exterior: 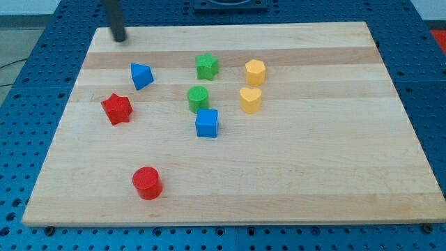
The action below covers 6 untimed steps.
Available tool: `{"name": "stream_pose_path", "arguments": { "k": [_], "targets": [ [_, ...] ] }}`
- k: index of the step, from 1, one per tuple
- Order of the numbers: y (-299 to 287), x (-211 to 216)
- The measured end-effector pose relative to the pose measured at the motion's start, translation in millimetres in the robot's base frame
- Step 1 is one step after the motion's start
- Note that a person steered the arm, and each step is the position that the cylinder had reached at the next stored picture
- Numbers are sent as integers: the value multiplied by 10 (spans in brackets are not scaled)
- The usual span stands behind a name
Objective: Move the red circle right to the red star
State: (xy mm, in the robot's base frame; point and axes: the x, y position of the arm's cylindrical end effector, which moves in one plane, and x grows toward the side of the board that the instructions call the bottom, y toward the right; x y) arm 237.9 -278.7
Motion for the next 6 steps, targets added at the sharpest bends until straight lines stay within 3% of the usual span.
{"name": "stream_pose_path", "arguments": {
  "k": [2,4,5,6],
  "targets": [
    [-262,263],
    [-187,2201],
    [-73,3026],
    [444,3607]
  ]
}}
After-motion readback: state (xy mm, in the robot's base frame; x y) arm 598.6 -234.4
